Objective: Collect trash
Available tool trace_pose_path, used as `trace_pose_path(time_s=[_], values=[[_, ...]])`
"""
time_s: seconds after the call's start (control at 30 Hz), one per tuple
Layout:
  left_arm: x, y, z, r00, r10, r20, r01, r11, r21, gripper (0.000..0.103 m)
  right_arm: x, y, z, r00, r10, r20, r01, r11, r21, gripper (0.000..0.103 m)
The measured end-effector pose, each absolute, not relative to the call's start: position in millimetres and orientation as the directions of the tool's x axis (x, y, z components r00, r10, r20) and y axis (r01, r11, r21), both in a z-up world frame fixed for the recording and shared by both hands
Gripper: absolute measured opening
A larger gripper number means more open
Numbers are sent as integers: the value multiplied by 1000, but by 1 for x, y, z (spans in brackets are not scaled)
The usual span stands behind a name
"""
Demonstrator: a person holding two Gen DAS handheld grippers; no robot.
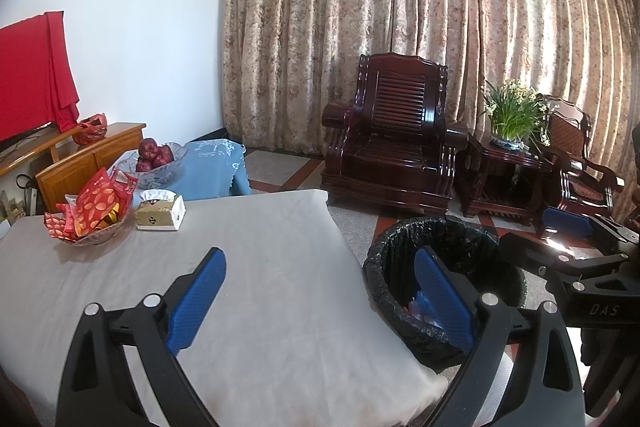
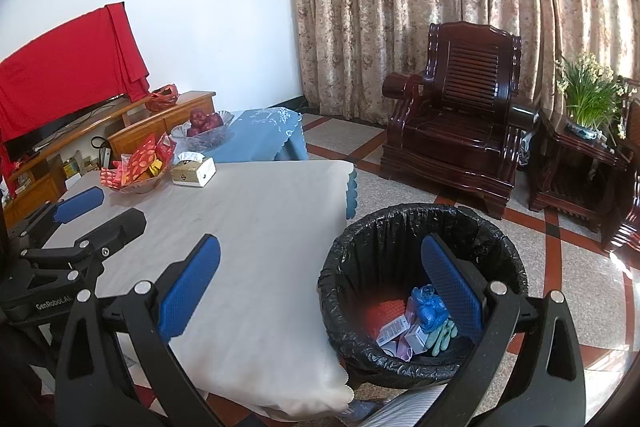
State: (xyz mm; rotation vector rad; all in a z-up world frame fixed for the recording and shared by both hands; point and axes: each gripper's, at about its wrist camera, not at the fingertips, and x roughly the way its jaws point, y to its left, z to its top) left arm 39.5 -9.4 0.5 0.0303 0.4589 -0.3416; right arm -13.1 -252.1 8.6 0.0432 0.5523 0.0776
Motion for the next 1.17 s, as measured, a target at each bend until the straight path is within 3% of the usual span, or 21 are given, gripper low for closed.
trace_pose_path(time_s=[1.17], values=[[33, -10, -1, 838, -312, -447, 329, 943, -42, 93, -12, -256, 8, 847, 84, -525, -61, 996, 61, 98]])
